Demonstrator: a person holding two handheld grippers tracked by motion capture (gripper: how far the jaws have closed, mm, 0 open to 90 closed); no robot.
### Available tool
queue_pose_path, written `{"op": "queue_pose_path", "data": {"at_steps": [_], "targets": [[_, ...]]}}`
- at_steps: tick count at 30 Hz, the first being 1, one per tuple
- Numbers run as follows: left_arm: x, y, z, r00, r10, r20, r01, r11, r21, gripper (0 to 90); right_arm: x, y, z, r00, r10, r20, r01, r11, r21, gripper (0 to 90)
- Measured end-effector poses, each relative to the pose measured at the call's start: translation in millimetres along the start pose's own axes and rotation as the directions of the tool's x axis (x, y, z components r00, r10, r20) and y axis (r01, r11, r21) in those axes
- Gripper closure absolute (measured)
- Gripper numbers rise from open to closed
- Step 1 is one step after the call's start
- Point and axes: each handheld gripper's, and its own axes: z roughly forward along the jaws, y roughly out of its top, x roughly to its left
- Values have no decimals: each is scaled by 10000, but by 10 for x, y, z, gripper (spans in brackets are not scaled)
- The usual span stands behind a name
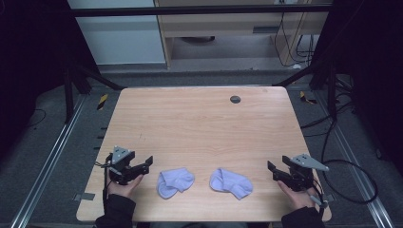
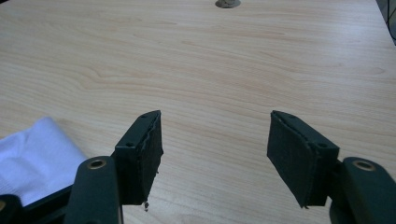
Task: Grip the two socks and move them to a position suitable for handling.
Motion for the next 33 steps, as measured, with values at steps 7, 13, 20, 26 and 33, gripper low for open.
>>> {"op": "queue_pose_path", "data": {"at_steps": [7, 13, 20, 26, 33], "targets": [[-334, 256, 64, 9988, 308, 393, -294, 9989, -360, 225, 110, 32, 38, 9994, -175, -308, 177, 9998, 52, 304], [-624, 545, 93, 9940, 716, 830, -658, 9953, -715, 225, 210, 133, 64, 9983, -404, -426, 404, 9992, -14, 268], [-1007, 724, 114, 9826, 880, 1638, -723, 9924, -994, 242, 338, 286, 60, 9916, -941, -889, 920, 9954, -280, 267], [-1223, 612, 157, 9769, 1415, 1599, -1286, 9877, -886, 264, 445, 260, 37, 9847, -1284, -1180, 1269, 9917, -203, 269], [-1385, 394, 230, 9709, 1640, 1743, -1623, 9864, -241, 297, 584, 196, 6, 9768, -1476, -1554, 1481, 9889, -80, 283]]}}
